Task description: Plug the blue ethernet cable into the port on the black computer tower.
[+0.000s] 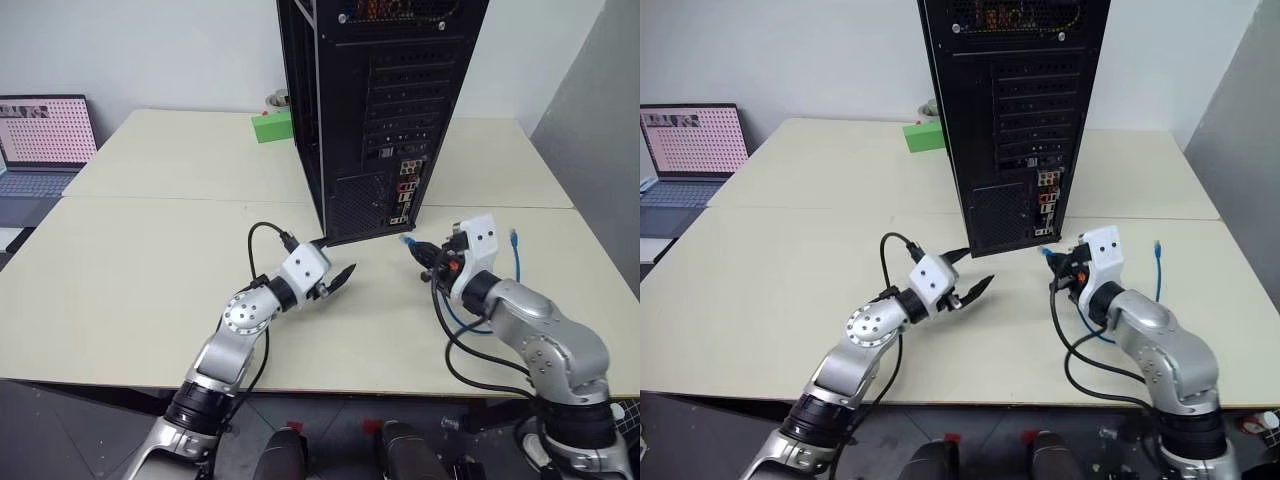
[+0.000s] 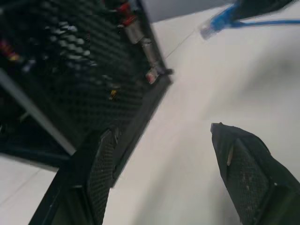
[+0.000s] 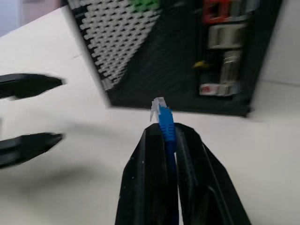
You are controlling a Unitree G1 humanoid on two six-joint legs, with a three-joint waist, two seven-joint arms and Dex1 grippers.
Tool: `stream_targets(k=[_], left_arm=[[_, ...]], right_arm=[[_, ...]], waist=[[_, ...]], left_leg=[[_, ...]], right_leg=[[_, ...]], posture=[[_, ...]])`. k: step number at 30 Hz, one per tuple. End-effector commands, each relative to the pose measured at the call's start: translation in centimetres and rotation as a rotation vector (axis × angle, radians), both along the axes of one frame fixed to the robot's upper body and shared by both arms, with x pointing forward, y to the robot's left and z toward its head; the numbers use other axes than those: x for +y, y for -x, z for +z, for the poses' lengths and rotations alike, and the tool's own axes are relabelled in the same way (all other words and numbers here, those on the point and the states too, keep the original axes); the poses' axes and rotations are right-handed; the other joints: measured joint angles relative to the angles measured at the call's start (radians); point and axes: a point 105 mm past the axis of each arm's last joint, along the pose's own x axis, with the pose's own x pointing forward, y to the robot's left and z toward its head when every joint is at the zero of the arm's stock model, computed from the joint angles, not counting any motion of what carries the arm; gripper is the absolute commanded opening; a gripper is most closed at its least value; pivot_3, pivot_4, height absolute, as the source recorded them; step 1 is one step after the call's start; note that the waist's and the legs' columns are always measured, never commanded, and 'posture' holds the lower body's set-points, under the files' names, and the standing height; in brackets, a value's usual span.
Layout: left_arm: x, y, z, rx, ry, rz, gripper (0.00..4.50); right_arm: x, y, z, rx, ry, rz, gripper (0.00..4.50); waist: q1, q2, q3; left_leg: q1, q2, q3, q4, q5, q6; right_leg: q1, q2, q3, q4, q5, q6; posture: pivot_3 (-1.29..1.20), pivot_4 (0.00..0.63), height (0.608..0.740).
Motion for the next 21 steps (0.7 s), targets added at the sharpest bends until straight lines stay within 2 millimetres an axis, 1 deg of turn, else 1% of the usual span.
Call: stream_targets(k=[1, 5, 10, 16, 21], left_arm=[[-0.9, 0.3, 2.0, 0.07, 0.073, 0.004, 3.35], [-1.5, 0.0, 3.0, 0.146, 0.14, 0.041, 3.35], [-2.4, -0.2, 4.0, 0.183, 0.159, 0.048, 3.35], [-3.7, 0.1, 4.6, 0.154, 0.129, 0.028, 3.35], [-3.6, -0.1, 4.9, 0.141, 0.129, 0.036, 3.35]], right_arm=[[0.3, -1.1, 2.6, -0.11, -0.021, -0.137, 0.0], [1.3, -2.1, 3.5, -0.15, -0.021, -0.193, 0.0], [1.8, -3.2, 4.2, -0.181, -0.027, -0.226, 0.0], [1.8, -4.0, 4.5, -0.2, -0.025, -0.244, 0.0], [2.2, -4.2, 4.6, -0.204, -0.029, -0.229, 0.0]], waist=[[-0.001, 0.0, 0.0], [-0.002, 0.0, 0.0], [-0.002, 0.0, 0.0], [-0.002, 0.0, 0.0], [-0.002, 0.0, 0.0]], left_leg=[[0.0, 0.0, 0.0, 0.0, 0.0, 0.0], [0.0, 0.0, 0.0, 0.0, 0.0, 0.0], [0.0, 0.0, 0.0, 0.0, 0.0, 0.0], [-0.001, 0.0, 0.0, 0.0, 0.0, 0.0], [-0.001, 0.0, 0.0, 0.0, 0.0, 0.0]], right_leg=[[0.0, 0.0, 0.0, 0.0, 0.0, 0.0], [0.0, 0.0, 0.0, 0.0, 0.0, 0.0], [0.0, 0.0, 0.0, -0.001, 0.0, 0.0], [0.0, 0.0, 0.0, -0.001, 0.0, 0.0], [0.0, 0.0, 0.0, -0.001, 0.0, 0.0]], posture=[[0.0, 0.15, 0.74], [0.0, 0.15, 0.74], [0.0, 0.15, 0.74], [0.0, 0.15, 0.74], [0.0, 0.15, 0.74]])
